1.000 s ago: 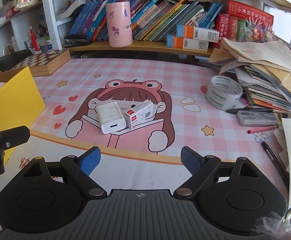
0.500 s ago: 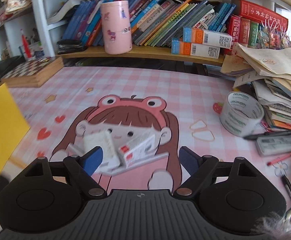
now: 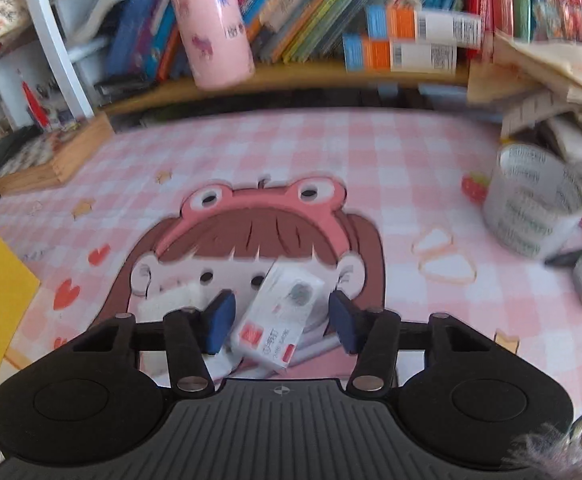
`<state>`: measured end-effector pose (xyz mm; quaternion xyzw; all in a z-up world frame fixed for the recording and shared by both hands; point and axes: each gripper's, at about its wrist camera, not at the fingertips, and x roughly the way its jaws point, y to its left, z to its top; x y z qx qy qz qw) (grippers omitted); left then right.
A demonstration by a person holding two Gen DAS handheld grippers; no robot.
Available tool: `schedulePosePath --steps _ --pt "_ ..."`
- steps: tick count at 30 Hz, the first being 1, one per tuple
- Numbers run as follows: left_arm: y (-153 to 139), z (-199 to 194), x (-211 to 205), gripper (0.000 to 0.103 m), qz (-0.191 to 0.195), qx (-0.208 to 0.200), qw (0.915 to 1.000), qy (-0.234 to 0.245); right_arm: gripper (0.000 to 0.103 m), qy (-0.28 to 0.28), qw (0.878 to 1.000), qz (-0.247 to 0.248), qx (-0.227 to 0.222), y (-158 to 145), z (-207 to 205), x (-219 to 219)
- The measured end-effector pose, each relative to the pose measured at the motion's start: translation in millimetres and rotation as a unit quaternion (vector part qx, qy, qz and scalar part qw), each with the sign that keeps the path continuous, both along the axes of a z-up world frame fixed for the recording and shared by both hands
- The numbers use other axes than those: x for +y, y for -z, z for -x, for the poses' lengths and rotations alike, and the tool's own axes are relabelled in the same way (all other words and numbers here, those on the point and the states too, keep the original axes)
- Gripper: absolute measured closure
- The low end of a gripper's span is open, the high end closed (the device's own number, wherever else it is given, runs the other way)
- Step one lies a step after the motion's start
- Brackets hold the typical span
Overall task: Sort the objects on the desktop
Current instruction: 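Close the right tool on the small white-red box while the left tool grasps the power bank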
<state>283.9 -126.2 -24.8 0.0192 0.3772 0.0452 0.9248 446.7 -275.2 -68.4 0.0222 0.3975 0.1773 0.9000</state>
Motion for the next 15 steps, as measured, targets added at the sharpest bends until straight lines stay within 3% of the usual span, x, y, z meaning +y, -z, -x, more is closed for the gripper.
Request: schedulePosePath --steps 4,15 --pt "1 -9 -8 0.010 0.000 -0.003 0.9999 0.016 0.072 -0.012 1.000 0.003 0.001 -1 1 -5" --pt "20 -53 -31 0.010 0.006 -0.011 0.9985 0.053 0.075 0.025 0.999 0.036 0.000 -4 26 -46"
